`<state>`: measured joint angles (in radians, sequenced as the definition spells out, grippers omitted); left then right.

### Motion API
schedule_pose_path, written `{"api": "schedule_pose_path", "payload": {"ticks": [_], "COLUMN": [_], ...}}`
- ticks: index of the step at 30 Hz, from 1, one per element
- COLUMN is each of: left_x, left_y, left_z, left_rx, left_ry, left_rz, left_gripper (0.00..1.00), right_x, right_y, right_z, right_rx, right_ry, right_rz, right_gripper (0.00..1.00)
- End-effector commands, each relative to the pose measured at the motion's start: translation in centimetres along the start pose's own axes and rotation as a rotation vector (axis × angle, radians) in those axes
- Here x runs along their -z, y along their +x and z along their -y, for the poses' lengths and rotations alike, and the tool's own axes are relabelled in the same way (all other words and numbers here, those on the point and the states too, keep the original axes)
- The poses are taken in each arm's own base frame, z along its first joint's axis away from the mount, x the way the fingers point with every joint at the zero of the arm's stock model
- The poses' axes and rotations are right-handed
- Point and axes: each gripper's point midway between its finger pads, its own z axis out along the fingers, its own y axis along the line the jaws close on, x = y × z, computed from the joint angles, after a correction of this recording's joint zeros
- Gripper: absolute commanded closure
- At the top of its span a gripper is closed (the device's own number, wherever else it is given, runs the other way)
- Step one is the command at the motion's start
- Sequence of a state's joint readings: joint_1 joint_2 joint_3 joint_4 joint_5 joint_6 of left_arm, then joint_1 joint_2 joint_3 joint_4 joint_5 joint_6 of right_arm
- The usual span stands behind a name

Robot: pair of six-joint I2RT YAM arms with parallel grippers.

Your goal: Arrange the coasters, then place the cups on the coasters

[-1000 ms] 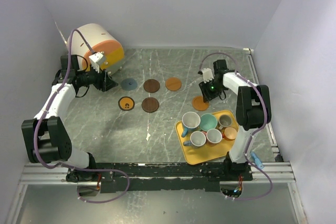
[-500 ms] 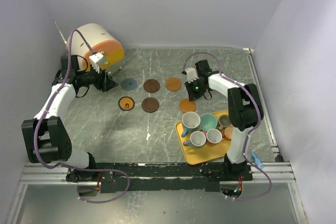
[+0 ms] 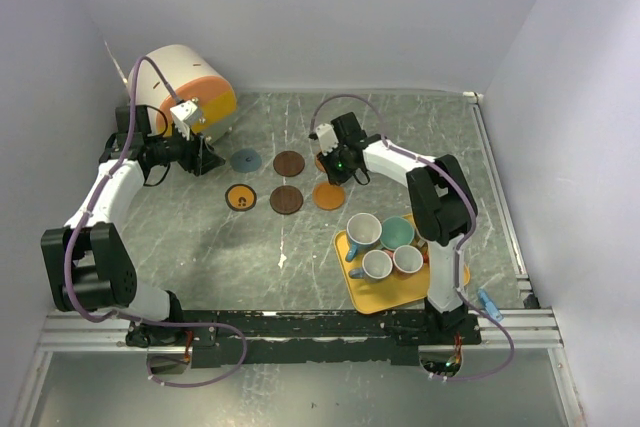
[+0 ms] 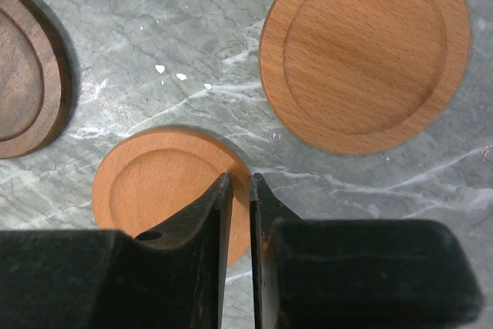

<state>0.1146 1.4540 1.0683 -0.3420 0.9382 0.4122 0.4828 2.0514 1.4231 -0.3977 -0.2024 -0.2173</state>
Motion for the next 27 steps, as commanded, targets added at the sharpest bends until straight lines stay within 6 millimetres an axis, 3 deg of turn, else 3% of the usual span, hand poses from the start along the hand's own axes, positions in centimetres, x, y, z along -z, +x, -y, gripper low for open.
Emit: {"api": "schedule_pose_path", "payload": {"ticks": [1,6,13,18,27], "left_x": [0.6,0.5,0.6,0.5,0.5], "left_y": [-0.6,-0.5,-0.6,-0.6,-0.5], "left_z": [0.6,0.6,0.5,0.5,0.5], "left_rx": [-0.041,-0.038,-0.043,-0.040,-0.039], "left_ry": [0.015,0.018,0.012,0.015,0.013], "left_rz": [0.028,0.024,0.026,0.026,0.026], "left_gripper": [0.32,0.32,0.32,0.32,0.32], "right_x": [-1.6,-0.9,0.4,2.4,3.1], "right_y": [5.3,6.6,10.3,11.1,11.8], "right_z": [-0.4,-0.8,-1.8,-2.3,-3.0], "right_rx": [-0.015,0.004,0.033,0.070,0.081], "right_ry": [0.002,-0.011,-0.036,-0.053,-0.078], "right_rz": [-0.152,-0.186,-0.271,-0.283,-0.291], "right_gripper": [0.86,0.86,0.86,0.86,0.85]}}
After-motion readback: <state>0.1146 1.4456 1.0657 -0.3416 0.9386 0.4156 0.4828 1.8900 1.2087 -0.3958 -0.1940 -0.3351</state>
